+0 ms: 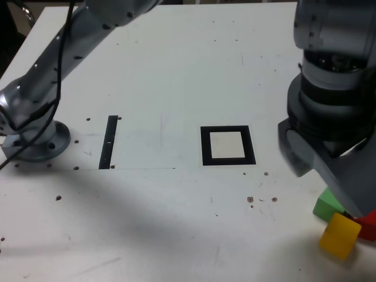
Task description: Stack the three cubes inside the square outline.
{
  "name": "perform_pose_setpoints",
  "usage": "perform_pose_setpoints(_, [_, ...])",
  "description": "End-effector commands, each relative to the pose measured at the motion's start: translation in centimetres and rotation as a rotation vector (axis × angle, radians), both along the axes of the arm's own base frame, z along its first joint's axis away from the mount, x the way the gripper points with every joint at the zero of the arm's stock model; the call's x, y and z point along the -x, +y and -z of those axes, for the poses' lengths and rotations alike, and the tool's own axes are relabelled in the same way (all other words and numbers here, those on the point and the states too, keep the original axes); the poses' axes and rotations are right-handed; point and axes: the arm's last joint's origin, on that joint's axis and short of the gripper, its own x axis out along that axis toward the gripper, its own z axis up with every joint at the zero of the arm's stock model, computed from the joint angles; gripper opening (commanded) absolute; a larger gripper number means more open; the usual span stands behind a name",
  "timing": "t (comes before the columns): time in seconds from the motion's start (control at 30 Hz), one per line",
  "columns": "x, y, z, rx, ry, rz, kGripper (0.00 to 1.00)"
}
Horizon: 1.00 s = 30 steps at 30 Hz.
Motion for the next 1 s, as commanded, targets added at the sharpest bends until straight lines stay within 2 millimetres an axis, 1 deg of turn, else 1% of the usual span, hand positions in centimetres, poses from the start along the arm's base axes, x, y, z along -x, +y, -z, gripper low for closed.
perform_pose_setpoints(0.0, [-0.4,-0.3,0.3,-0.030,0.003,0.070,1.00])
perform_pose_setpoints(0.2, [-1.5,-1.3,1.0,-0.070,-0.020,0.213,1.00])
perform_pose_setpoints(0.47, [-1.7,-2.5,1.6,-0.216,-0.058,0.342,1.00])
perform_pose_setpoints(0.73, [-3.3,-3.4,4.5,-0.281,-0.048,0.407,0.99])
perform_pose_setpoints(0.97, [-4.5,-3.9,6.1,-0.336,-0.075,0.431,0.98])
